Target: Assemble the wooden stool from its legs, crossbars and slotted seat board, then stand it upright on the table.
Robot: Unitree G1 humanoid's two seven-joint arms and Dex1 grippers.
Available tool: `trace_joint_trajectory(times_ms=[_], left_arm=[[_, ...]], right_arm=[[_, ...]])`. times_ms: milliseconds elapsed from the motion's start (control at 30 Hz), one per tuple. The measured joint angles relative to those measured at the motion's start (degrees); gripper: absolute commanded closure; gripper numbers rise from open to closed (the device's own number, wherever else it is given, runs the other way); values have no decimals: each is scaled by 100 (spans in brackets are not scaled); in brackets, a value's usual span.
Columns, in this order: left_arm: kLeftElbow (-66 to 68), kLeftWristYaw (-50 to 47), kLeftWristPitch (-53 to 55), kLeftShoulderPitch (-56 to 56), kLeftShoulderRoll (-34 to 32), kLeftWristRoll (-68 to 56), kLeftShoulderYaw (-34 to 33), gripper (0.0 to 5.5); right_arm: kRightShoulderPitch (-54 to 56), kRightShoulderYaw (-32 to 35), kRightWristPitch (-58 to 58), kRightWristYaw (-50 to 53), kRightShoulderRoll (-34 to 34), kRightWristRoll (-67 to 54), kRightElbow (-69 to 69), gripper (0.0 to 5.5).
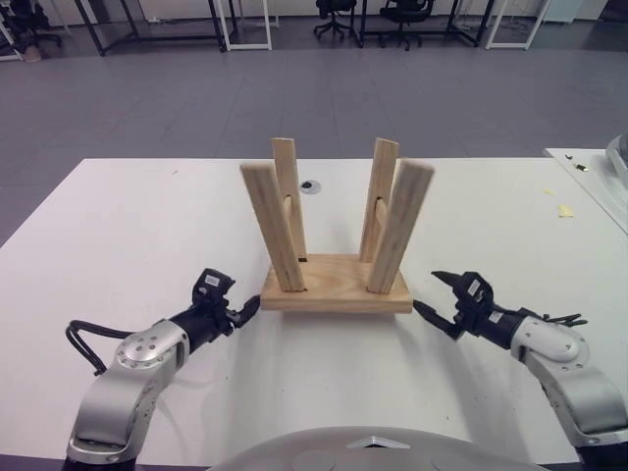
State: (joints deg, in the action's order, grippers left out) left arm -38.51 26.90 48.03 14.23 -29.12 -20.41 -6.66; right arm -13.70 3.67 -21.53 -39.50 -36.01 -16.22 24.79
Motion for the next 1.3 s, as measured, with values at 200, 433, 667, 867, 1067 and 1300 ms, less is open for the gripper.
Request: trace_joint_trajectory(times_ms=[200,433,667,867,1067,1300], left_arm=[[-603,670,379,-64,-708,-872,-631,199],[-429,1532,-184,363,-1241,-973,-1016,199],[513,3074,-1428,954,-2327,-402,-509,199],[1574,3289,-2034,-686,-2058,-128,592,218],[1803,3587,-2220,-1209,-1976,-149,1015,324],[1828,3781,-2225,-1465,-1916,-203,1052,364]], right_arm=[[14,800,-756,-336,-613,-720,732,166],[-77,1217,-1212,-620,-855,-1338,1139,166],[-426,904,-1023,-1599,-1501,-1215,651,166],[805,-358,-711,-2124,-1402,-929,46,185],[1308,-674,-818,-2271,-1226,-1117,-71,302],[1327,-649,-915,-2669,-1516,-1289,-76,395]])
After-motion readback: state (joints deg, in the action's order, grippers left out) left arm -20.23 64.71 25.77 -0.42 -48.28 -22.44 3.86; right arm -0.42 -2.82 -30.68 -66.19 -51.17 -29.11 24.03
